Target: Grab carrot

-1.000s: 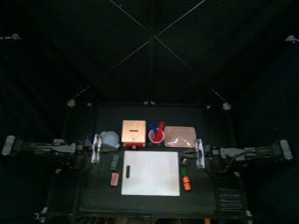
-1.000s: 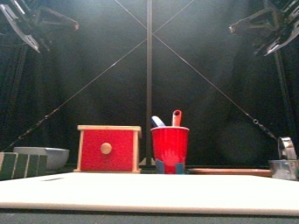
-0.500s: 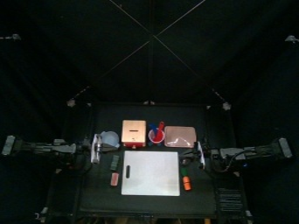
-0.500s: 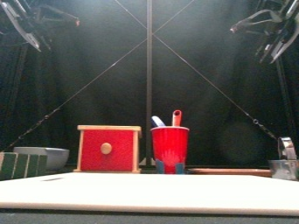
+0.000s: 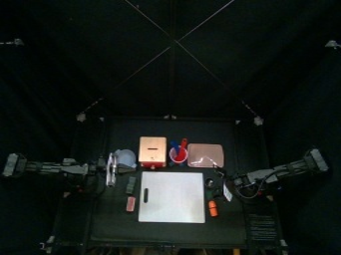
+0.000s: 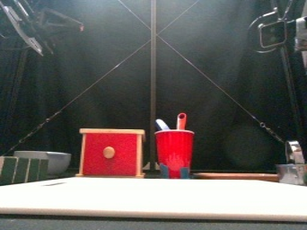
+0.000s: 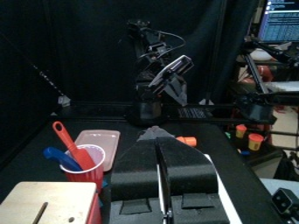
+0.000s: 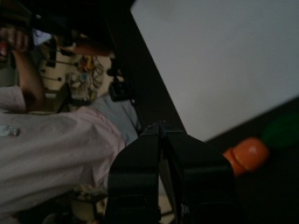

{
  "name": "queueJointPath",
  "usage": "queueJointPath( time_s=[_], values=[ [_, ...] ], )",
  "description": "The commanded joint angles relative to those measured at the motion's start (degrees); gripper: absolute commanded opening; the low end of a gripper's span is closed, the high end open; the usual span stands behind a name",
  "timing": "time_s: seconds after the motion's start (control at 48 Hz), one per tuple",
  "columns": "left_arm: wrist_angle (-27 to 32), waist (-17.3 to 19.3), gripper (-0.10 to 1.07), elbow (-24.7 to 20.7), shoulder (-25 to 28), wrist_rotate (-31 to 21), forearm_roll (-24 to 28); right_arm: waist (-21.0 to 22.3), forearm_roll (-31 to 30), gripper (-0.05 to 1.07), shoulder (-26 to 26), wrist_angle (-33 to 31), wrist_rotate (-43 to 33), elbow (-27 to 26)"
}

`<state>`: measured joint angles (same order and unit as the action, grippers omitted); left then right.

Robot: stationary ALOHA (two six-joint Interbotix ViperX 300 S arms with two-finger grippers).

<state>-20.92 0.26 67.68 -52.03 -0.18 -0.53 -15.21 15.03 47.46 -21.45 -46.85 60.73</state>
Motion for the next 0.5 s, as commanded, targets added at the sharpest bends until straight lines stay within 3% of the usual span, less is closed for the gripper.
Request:
queueJointPath(
  time_s=[0.0,0.271,0.479],
  values=[
    [-0.6,0.3,-0.03,-0.7,0.5,0.1,0.0,-1.6,0.1,0.13,-1.1,-3.2,-3.6,-1.9],
    [-0.6,0.5,-0.03,-0.6,0.6,0.1,0.0,-8.1,-2.7,0.28,-7.5,-6.6,-18.7,-2.4],
    [-0.6,1.4,-0.03,-0.2,0.6,0.1,-0.1,-9.7,-8.4,0.40,-13.0,-6.8,-27.1,-1.9]
  ],
)
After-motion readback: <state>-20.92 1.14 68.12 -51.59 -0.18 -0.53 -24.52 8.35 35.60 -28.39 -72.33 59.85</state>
